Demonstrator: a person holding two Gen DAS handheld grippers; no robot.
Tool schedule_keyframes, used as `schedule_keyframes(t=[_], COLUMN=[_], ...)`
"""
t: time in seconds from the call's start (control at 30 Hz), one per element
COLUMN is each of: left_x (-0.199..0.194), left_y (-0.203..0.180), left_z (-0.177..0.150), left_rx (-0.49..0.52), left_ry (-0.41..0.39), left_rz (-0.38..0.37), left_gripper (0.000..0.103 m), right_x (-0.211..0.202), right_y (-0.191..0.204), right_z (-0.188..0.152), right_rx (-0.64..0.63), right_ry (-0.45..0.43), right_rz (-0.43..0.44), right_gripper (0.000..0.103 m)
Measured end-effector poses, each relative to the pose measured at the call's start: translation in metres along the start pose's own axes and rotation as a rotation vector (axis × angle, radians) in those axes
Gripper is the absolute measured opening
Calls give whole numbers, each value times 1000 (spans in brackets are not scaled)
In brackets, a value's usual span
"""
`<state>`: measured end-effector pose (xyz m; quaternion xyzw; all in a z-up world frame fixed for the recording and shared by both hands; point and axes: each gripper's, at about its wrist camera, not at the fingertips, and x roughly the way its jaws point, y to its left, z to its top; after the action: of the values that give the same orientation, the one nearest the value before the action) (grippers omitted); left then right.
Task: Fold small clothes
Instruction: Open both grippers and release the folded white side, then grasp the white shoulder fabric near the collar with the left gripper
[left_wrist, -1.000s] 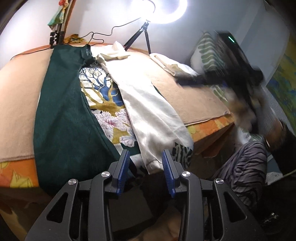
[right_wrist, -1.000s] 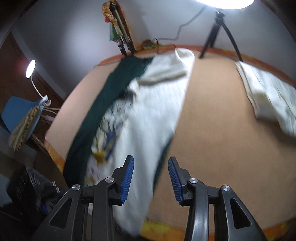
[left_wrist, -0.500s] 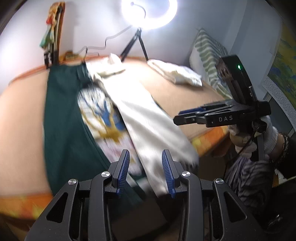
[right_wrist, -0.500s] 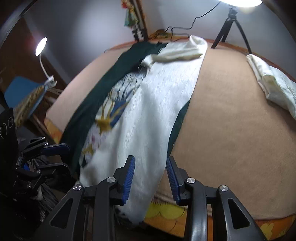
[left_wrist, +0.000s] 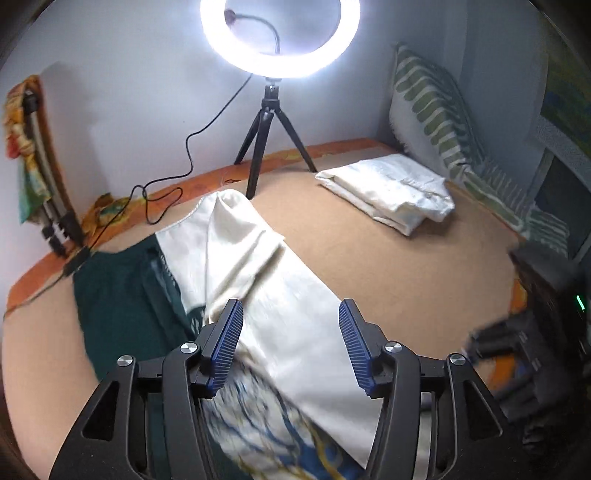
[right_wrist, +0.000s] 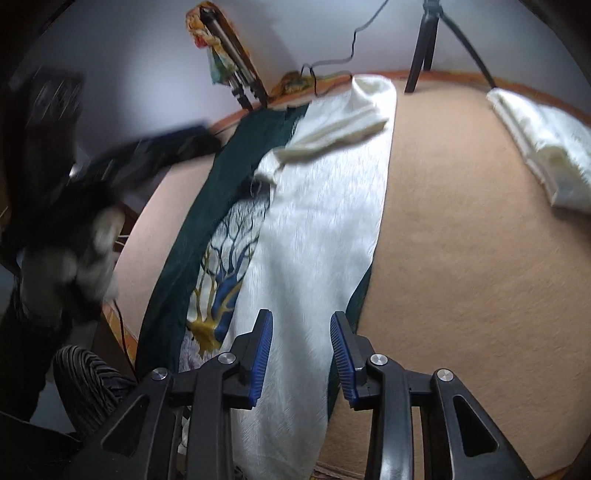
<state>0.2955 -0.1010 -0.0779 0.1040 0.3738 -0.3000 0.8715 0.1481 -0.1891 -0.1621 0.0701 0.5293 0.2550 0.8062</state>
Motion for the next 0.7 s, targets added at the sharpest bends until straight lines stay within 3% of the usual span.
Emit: schedule_keyframes(t=[0.33,0.57,0.63,0.67,0.7], left_x=[125,157,156,156,153], left_y=[4,15,27,33,40], left_z=[32,36,38,40,41], left_rx=[132,115,61,39,11], left_ry=[148,166,154,149,142], left_rz=[95,111,94,91,82], left_gripper=[53,54,38,19,10], right_x=[10,14,14,14,14], right_y=[0,5,4,4,4], right_z=[-15,-13,-12,-12,-12], right_rx=[-32,-63,-55,-53,-56], right_ry=[46,52,54,55,55], right_rz=[-46,-62,-54,-52,-53], right_gripper=[33,33,33,33,33])
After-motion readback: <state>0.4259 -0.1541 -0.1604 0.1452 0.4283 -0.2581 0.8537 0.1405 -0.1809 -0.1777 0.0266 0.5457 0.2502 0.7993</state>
